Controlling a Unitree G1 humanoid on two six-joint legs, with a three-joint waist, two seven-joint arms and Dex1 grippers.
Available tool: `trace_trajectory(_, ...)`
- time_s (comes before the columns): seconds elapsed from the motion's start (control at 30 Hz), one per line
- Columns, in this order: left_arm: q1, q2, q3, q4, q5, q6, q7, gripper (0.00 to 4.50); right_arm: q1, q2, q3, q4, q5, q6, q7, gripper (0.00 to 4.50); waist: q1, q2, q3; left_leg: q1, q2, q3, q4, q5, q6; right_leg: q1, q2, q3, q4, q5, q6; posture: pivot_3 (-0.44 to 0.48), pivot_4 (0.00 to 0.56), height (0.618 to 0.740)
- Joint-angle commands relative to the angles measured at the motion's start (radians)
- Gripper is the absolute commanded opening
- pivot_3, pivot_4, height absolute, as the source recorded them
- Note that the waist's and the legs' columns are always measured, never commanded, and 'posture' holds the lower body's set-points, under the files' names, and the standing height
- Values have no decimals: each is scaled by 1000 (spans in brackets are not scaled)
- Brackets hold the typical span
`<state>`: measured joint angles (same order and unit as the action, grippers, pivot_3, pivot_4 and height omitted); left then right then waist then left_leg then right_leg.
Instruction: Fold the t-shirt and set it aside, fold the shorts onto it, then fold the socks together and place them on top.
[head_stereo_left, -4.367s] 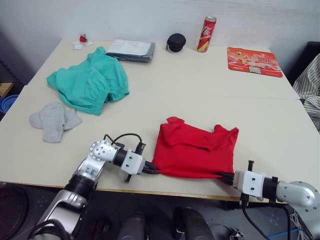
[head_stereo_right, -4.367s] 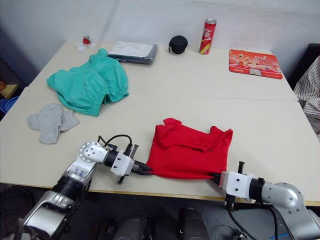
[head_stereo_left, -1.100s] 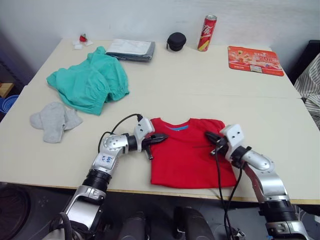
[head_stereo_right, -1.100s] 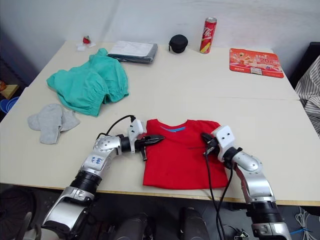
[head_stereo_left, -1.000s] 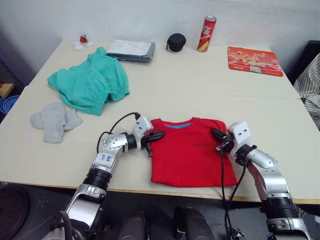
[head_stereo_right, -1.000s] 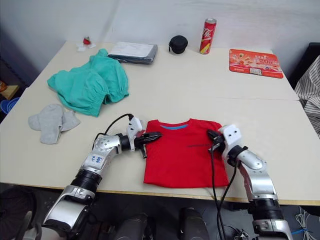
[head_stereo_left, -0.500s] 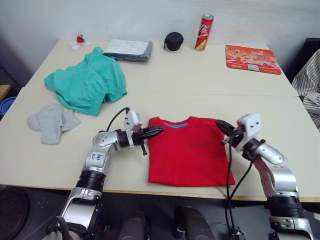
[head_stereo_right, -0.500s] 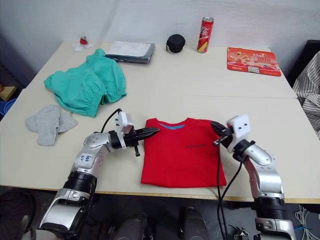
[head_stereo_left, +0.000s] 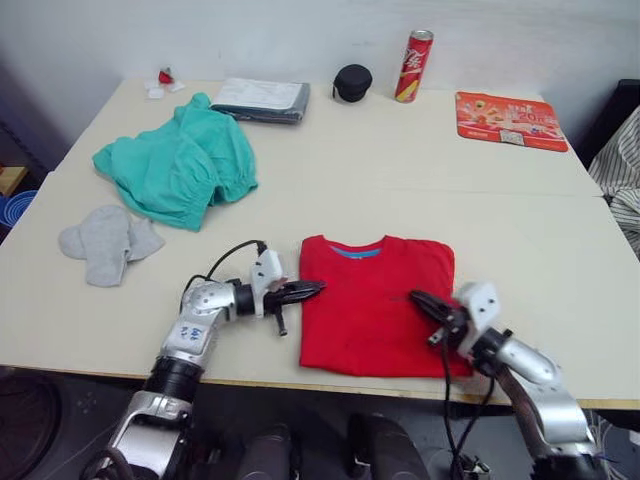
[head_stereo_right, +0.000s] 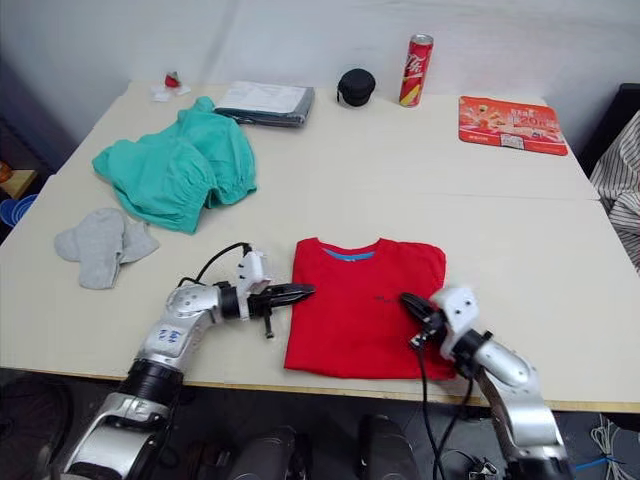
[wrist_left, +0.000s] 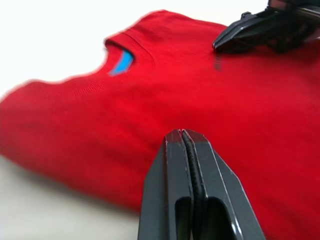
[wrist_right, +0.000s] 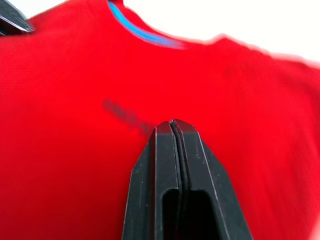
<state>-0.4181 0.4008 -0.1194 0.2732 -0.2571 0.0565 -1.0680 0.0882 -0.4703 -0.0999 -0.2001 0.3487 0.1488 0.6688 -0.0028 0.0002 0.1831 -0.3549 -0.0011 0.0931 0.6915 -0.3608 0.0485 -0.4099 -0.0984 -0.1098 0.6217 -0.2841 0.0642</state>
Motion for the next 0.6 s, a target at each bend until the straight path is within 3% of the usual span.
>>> trace_trajectory(0.03, 4, 27, 7, -146, -85, 40, -86, 35, 45, -38, -43, -168, 72, 55, 19, 0, 0, 0, 0, 0, 0, 0, 0, 0, 0, 0, 0, 0, 0, 0, 0, 0, 150, 740)
trace_trajectory(0.2, 16, 32, -60, -225, -54, 32, -122, 35, 158, -39, -4, -207, 10, 30, 8, 0, 7, 0, 0, 0, 0, -1, -1, 0, -1, 0, 0, 0, -1, 0, -1, 0, 150, 740)
trace_trajectory(0.4, 59, 31, -120, -138, 27, -57, -116, 35, 248, -40, -44, -158, -37, -42, -2, 0, 3, 0, 0, 1, 0, 0, -1, 0, -1, 0, 0, 0, -1, 0, -1, 0, 150, 740)
trace_trajectory(0.5, 85, 65, -102, -98, 21, -114, -152, 35, 297, -55, -156, -193, 67, -15, 24, 0, 4, 1, 0, 1, 0, 0, -1, 0, -1, 0, 0, 1, -1, -1, -1, 0, 150, 740)
trace_trajectory(0.6, 100, 85, -44, -145, -63, -100, -182, 5, 370, -158, -223, -368, 231, 129, 106, 166, 4, 2, 1, 1, 0, 0, -2, -1, 0, 0, 0, 1, -1, -1, -1, 0, 150, 740)
